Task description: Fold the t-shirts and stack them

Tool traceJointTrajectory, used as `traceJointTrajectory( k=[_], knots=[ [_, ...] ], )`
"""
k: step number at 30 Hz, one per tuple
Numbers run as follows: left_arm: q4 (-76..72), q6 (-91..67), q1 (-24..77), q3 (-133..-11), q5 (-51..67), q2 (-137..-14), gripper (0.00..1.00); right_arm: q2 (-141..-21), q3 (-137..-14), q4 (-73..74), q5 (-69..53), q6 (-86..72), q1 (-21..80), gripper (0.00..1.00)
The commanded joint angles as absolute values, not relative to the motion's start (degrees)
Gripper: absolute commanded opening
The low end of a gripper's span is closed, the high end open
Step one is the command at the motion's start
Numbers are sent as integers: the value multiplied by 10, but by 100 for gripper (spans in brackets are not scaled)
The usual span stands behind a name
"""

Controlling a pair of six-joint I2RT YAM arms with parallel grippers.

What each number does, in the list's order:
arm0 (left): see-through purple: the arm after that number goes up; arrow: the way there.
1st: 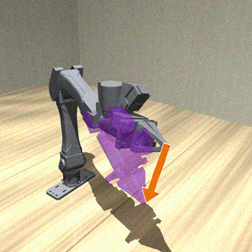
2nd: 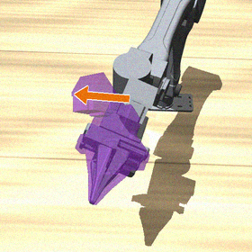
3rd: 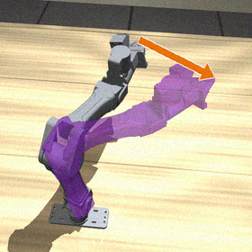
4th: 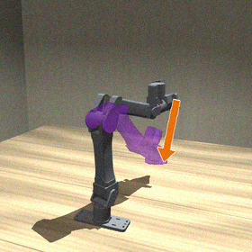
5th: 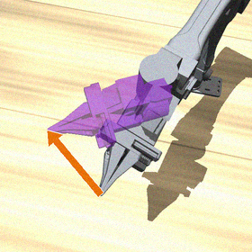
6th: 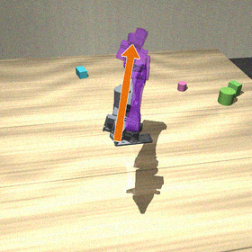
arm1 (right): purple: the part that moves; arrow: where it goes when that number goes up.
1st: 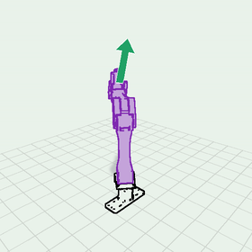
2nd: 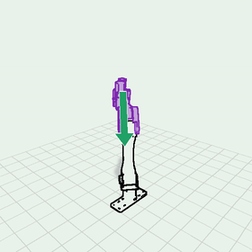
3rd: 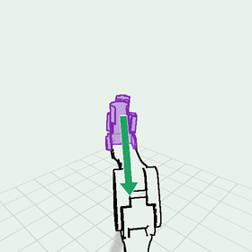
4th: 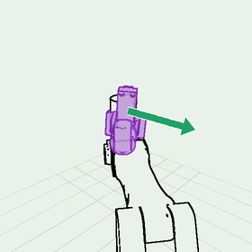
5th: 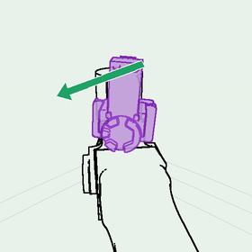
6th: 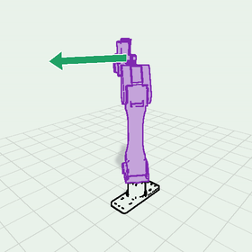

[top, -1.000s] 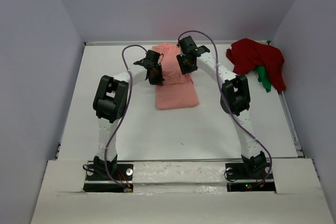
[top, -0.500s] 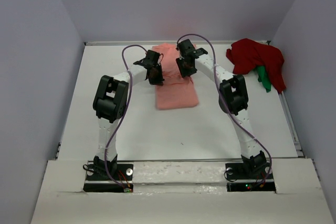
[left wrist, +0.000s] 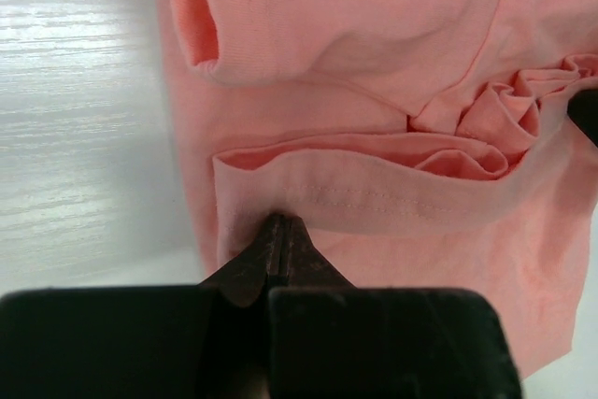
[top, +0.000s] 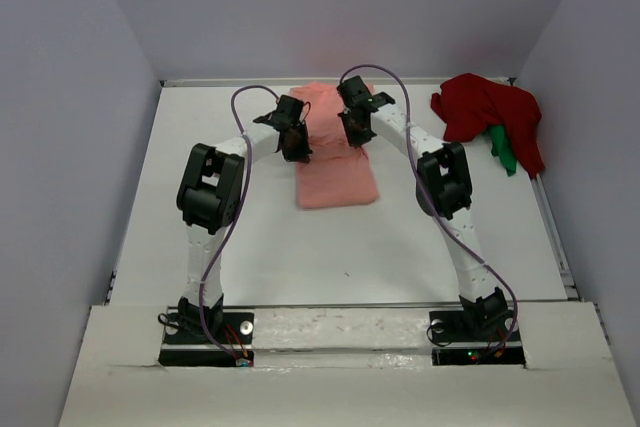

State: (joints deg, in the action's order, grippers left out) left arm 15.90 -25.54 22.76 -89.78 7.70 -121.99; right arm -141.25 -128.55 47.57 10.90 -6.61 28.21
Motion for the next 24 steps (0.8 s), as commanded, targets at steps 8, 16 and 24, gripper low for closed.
traceJointTrajectory(
  k=[8,16,24],
  knots=[
    [167,-269,213,-911,60,-1223,0,-1408,-1294,475,213,-85,287,0],
    [163,-261,212,-909,63,-1214,0,-1425,-1303,489,236,-101,287,0],
    [156,-258,213,-895,69,-1209,0,-1469,-1310,498,231,-120,270,0]
  ],
)
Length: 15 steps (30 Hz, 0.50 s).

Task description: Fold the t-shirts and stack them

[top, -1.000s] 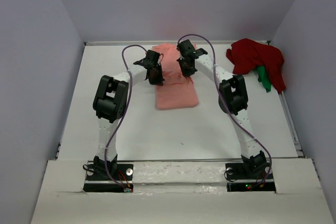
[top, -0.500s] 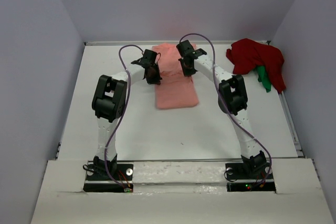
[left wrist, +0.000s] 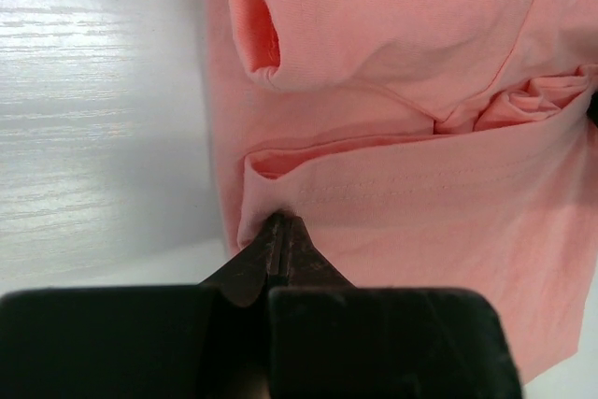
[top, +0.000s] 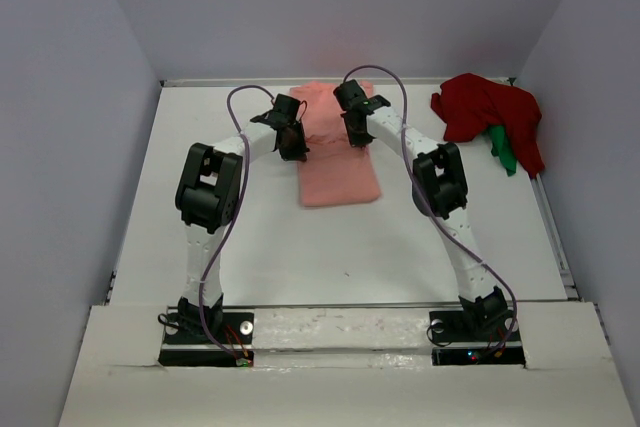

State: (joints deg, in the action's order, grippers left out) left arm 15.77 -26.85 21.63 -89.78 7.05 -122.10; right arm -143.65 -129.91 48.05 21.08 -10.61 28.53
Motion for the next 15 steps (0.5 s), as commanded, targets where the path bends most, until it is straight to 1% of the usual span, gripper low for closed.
traceJointTrajectory(
  k=[1,7,11,12,13,15],
  knots=[
    [156,-258,212,-895,69,-1209,0,-1472,-1310,498,229,-121,270,0],
    [155,-255,213,-893,69,-1209,0,-1486,-1299,497,242,-138,270,0],
    [154,-255,213,-894,69,-1212,0,-1482,-1288,504,281,-159,270,0],
    [152,-255,213,-894,69,-1212,0,-1479,-1279,506,288,-167,270,2],
    [152,-255,212,-893,69,-1213,0,-1468,-1271,505,289,-173,270,12],
    [152,-257,212,-892,64,-1209,0,-1450,-1237,484,303,-180,270,21]
  ],
)
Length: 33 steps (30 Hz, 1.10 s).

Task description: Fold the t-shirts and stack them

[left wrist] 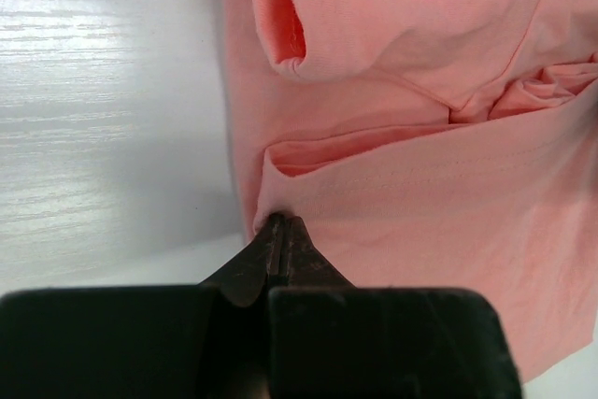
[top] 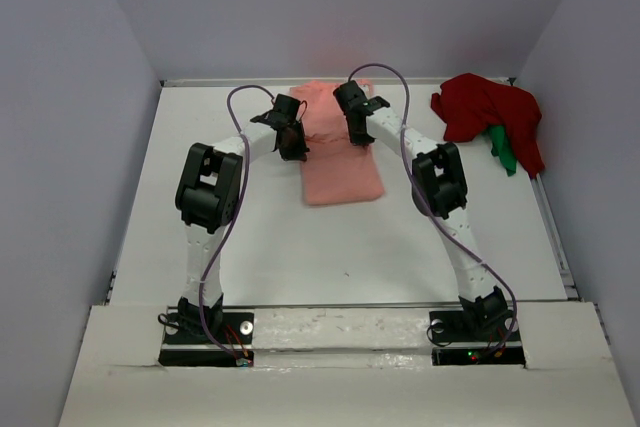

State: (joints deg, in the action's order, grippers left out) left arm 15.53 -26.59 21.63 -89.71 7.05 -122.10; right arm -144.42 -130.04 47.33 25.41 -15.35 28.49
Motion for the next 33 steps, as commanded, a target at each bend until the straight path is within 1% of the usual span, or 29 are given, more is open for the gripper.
traceJointTrajectory(
  k=[1,2,3,4,8,10,12,15,16,18,19,21,22,24,25,26,27,28,30,32,33],
  knots=[
    [152,-257,212,-892,62,-1207,0,-1440,-1225,476,304,-178,270,23],
    [152,-258,214,-892,55,-1202,0,-1421,-1216,467,306,-174,270,29],
    [150,-258,215,-889,38,-1188,0,-1412,-1208,461,317,-171,270,31],
    [153,-259,221,-889,23,-1180,0,-1404,-1203,454,316,-158,270,42],
    [181,-267,231,-899,-68,-1134,0,-1376,-1222,467,337,-146,270,52],
    [205,-278,233,-903,-118,-1109,1,-1349,-1225,483,344,-149,270,54],
    [237,-286,236,-904,-156,-1091,4,-1313,-1208,490,353,-153,275,56],
    [249,-300,242,-878,-163,-1066,5,-1264,-1159,494,336,-166,275,56],
    [242,-301,243,-844,-146,-1043,6,-1219,-1098,477,327,-169,275,57],
    [230,-303,257,-804,-141,-1015,8,-1169,-1024,450,291,-180,280,59],
    [220,-306,263,-763,-142,-986,10,-1120,-947,415,278,-177,280,60],
    [199,-315,265,-697,-90,-943,11,-1080,-884,394,251,-182,286,62],
    [161,-318,265,-670,-57,-929,11,-1062,-830,379,231,-187,286,62],
    [121,-328,266,-621,-5,-904,11,-1000,-766,346,164,-186,286,63],
    [97,-330,267,-570,60,-881,13,-975,-726,319,99,-187,286,63],
    [41,-329,267,-548,93,-872,15,-953,-653,263,65,-184,286,63],
    [8,-329,267,-520,145,-867,16,-927,-625,244,17,-185,286,63],
    [8,-330,267,-510,164,-866,17,-919,-604,229,5,-190,286,63],
    [-43,-334,265,-490,212,-862,18,-920,-570,207,-71,-185,280,63],
    [-63,-336,262,-480,224,-859,22,-915,-554,189,-87,-192,275,64],
    [-64,-331,262,-482,230,-858,25,-907,-548,184,-93,-193,269,64]
  ],
)
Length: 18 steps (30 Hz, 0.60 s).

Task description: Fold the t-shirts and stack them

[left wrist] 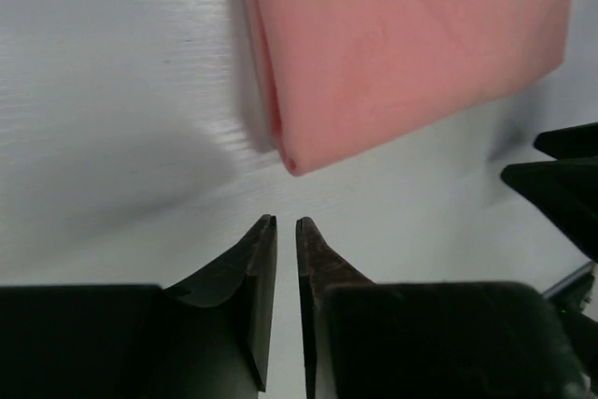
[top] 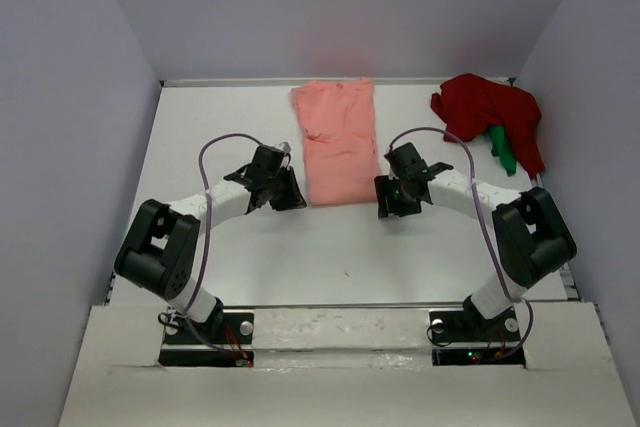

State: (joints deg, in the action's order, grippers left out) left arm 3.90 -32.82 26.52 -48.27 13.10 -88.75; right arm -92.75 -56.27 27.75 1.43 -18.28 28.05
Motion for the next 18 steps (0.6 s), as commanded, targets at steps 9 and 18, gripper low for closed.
traceJointTrajectory(
  k=[9,18],
  knots=[
    [-48,-320,229,-524,261,-862,48,-899,-591,200,-106,-192,219,65],
    [-11,-308,197,-572,262,-937,52,-936,-635,202,-133,-192,176,65]
  ],
)
